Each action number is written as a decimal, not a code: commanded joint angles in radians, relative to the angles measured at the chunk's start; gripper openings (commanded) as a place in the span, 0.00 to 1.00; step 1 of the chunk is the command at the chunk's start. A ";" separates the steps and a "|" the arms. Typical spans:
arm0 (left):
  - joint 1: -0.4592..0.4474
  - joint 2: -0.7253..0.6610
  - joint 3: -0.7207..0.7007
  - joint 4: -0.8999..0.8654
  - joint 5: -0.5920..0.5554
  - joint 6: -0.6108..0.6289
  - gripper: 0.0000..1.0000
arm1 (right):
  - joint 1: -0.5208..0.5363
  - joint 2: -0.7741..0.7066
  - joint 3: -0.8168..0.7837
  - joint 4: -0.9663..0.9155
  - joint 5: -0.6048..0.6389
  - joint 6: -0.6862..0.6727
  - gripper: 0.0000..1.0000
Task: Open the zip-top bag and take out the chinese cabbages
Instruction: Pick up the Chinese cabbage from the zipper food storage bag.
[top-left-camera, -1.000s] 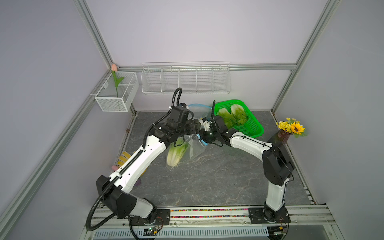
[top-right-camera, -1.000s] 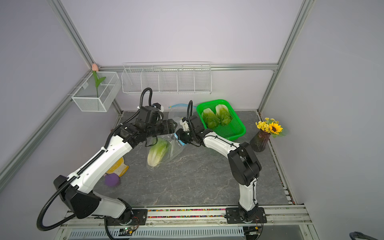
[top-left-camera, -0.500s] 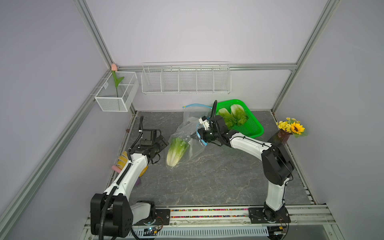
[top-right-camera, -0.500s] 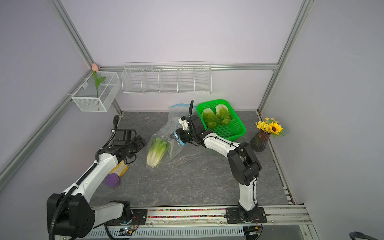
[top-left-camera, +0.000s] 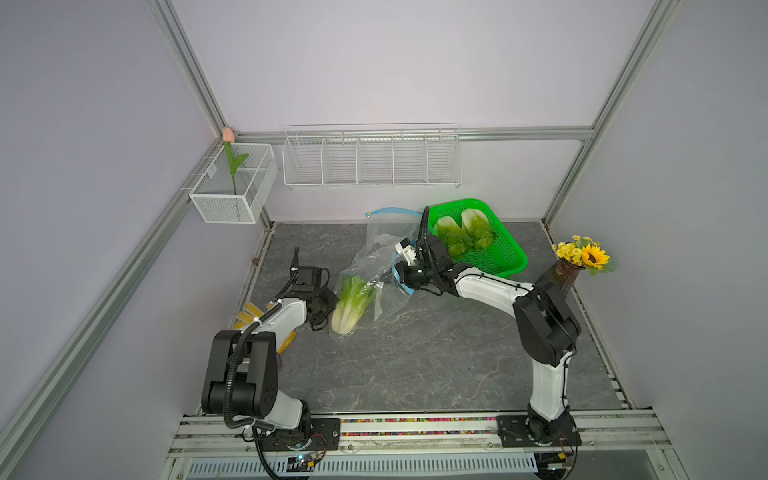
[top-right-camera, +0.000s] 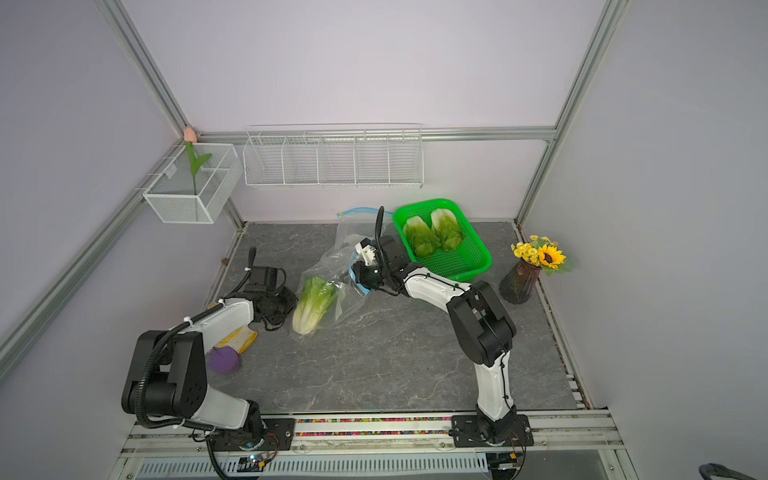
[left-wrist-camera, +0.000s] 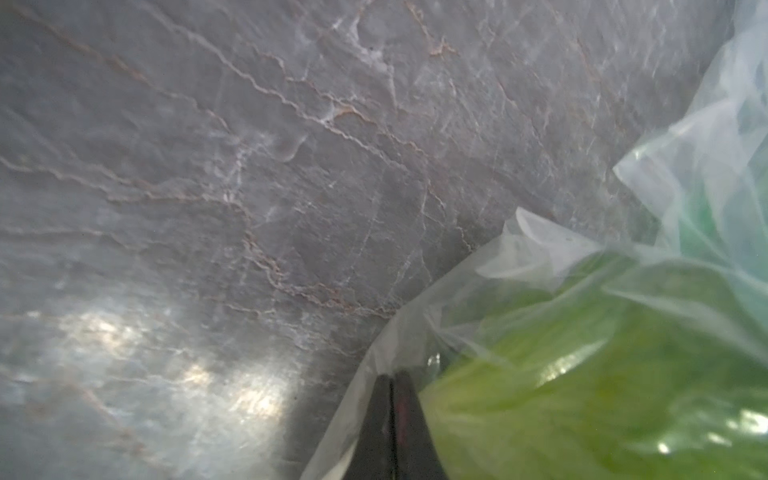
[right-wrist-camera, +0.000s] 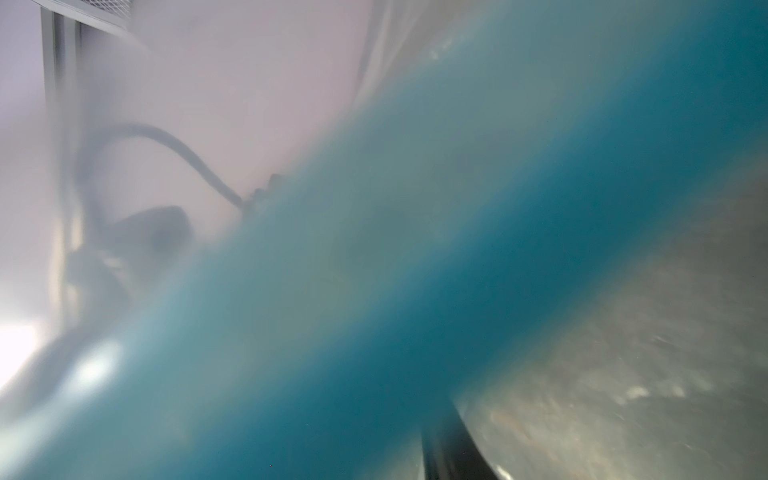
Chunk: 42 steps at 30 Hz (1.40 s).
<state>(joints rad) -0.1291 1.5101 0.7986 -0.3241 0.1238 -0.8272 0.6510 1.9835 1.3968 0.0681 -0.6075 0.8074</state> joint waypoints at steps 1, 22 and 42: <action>-0.007 0.017 0.008 0.029 0.032 0.016 0.00 | 0.014 0.026 0.022 0.010 -0.030 -0.011 0.26; -0.047 0.022 0.025 0.025 0.026 0.032 0.00 | 0.056 0.083 0.063 -0.081 0.047 -0.058 0.13; -0.060 0.028 0.025 0.030 0.037 0.032 0.00 | 0.106 0.107 0.134 -0.007 -0.064 -0.012 0.42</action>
<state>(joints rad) -0.1783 1.5265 0.8062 -0.3038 0.1497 -0.7990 0.7456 2.0689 1.5047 0.0639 -0.6449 0.7891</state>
